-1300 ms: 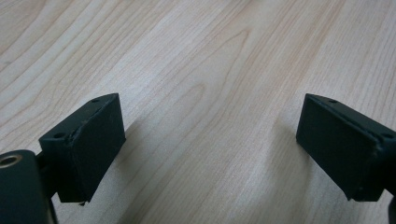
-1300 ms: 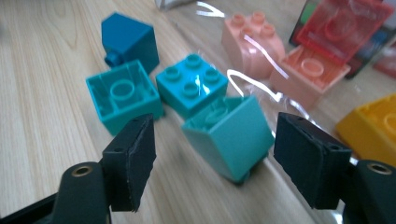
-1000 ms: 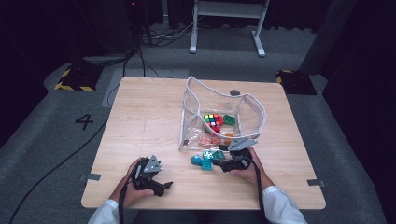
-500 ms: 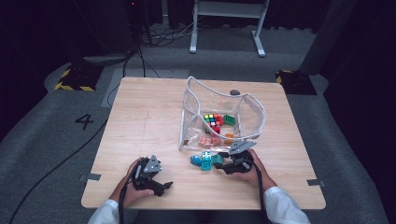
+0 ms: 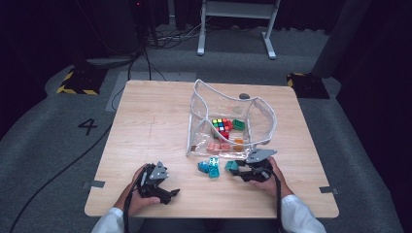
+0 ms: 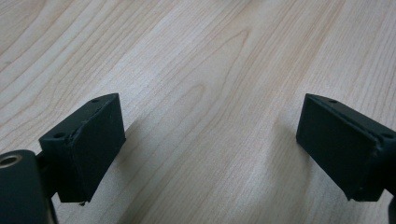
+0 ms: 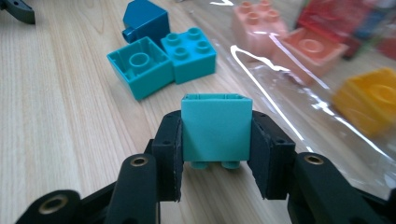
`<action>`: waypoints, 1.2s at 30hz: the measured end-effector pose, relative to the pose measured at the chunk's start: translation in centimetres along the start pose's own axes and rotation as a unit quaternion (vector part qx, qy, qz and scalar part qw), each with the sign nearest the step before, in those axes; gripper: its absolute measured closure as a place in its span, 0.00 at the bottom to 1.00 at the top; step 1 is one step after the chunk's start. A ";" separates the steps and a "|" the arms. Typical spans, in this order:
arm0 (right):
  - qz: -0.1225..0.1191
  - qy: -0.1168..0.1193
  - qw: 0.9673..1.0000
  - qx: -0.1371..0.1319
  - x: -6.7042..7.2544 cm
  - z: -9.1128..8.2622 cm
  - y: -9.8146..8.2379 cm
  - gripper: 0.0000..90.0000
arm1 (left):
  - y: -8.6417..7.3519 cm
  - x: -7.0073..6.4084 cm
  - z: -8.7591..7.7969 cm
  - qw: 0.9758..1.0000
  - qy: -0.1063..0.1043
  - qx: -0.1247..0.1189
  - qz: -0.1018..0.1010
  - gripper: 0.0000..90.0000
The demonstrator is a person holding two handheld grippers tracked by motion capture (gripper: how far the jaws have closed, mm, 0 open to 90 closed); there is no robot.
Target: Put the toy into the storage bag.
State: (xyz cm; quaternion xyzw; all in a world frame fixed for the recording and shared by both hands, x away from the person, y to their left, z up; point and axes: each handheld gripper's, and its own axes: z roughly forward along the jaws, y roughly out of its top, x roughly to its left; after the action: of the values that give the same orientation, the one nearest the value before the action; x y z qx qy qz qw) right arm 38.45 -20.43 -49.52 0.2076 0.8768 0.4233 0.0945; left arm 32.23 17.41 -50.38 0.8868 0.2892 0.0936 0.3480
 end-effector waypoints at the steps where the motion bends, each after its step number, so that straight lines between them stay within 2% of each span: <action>1: 0.007 -0.005 1.000 0.001 -0.2 -0.7 -0.2 0.66 | 0.0 0.0 0.0 1.000 0.000 0.001 0.000 0.09; 3: 0.006 -0.013 1.000 -0.001 -0.5 -1.6 -0.5 0.66 | 0.0 0.0 0.0 1.000 0.000 0.000 0.000 0.09; 5: 0.024 -0.022 0.999 0.003 -0.7 -2.6 -0.9 0.66 | 0.0 0.0 0.0 1.000 0.000 0.000 0.000 0.09; 7: 0.012 -0.030 0.999 -0.004 -1.1 -3.5 -1.3 0.66 | 0.0 0.0 0.0 1.000 0.000 0.001 0.000 0.09; 12: 0.023 -0.052 0.998 -0.006 -1.8 -5.7 -2.1 0.66 | 0.0 0.0 0.0 1.000 0.000 0.000 0.000 0.09; 19: 0.052 -0.078 0.995 -0.020 -3.5 -8.8 -3.1 0.66 | 0.0 0.0 0.0 1.000 0.000 0.000 0.000 0.09; 25: 0.060 -0.100 0.993 -0.022 -4.8 -10.6 -2.6 0.66 | 0.0 0.0 0.0 1.000 0.000 0.000 0.000 0.09; 28: 0.062 -0.107 0.992 -0.034 -5.3 -11.8 -2.0 0.66 | 0.0 0.0 0.0 1.000 0.000 0.000 0.000 0.09; 33: 0.063 -0.132 0.988 -0.040 -6.6 -14.5 -0.4 0.66 | 0.0 0.0 0.0 1.000 0.000 0.001 0.000 0.09; 36: 0.054 -0.144 0.987 -0.046 -7.2 -16.2 1.1 0.66 | 0.0 0.0 0.0 1.000 0.000 0.000 0.000 0.09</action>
State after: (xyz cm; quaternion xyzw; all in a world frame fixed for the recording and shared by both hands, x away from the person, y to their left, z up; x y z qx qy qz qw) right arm 39.70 -34.41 -38.59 0.3094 0.8208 0.4335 0.2064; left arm 32.23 17.41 -50.38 0.8867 0.2892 0.0937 0.3483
